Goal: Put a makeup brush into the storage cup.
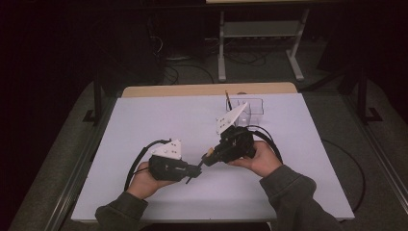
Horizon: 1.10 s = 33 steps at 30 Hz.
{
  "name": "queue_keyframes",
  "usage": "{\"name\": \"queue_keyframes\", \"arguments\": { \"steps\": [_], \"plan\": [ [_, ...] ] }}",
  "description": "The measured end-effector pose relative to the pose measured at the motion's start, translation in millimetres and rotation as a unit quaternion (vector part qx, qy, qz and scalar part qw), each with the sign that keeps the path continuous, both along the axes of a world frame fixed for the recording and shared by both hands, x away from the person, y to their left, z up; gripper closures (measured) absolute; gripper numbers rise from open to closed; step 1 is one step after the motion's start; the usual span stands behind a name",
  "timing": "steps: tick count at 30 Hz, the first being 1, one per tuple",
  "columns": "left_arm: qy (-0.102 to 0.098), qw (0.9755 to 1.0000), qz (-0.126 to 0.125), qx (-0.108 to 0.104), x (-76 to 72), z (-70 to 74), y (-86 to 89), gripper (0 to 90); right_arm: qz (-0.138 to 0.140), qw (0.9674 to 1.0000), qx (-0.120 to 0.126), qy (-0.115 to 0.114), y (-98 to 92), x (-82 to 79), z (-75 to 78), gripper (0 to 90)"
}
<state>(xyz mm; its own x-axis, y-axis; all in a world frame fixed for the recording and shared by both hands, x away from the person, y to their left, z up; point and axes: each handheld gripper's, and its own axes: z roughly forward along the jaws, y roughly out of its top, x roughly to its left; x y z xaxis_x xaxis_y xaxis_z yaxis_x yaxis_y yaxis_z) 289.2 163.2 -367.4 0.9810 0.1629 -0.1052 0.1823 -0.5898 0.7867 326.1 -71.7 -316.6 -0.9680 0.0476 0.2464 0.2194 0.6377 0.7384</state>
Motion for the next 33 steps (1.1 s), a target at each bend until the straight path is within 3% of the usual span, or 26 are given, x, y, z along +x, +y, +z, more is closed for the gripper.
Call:
{"name": "queue_keyframes", "arguments": {
  "steps": [7, 9, 14, 22, 27, 33],
  "plan": [
    [0.001, 1.0000, -0.007, 0.006, 0.0, -1.9, -3.0, 82.4, 0.010, 0.9998, -0.013, -0.012, 2.8, -1.2, -0.2, 83.2],
    [0.002, 1.0000, -0.001, 0.008, -0.2, -1.1, -3.6, 75.3, 0.012, 0.9996, -0.019, -0.015, 3.8, -1.6, 0.6, 83.2],
    [0.004, 1.0000, -0.003, 0.008, -0.1, 1.9, -3.9, 74.6, 0.021, 0.9985, -0.043, -0.028, 7.3, -2.6, 5.4, 83.3],
    [0.004, 0.9999, -0.012, 0.008, -1.2, 2.5, -6.6, 82.4, 0.027, 0.9973, -0.059, -0.035, 11.0, -5.6, 9.5, 83.3],
    [0.009, 0.9999, -0.006, 0.002, 0.1, 1.6, -4.1, 83.3, 0.016, 0.9983, -0.040, -0.038, 10.1, -5.9, 6.4, 81.9],
    [0.018, 0.9995, 0.017, -0.021, 1.6, 0.9, -0.6, 83.4, -0.013, 0.9997, 0.010, -0.020, 1.8, -5.0, -1.9, 71.5]
  ]
}}
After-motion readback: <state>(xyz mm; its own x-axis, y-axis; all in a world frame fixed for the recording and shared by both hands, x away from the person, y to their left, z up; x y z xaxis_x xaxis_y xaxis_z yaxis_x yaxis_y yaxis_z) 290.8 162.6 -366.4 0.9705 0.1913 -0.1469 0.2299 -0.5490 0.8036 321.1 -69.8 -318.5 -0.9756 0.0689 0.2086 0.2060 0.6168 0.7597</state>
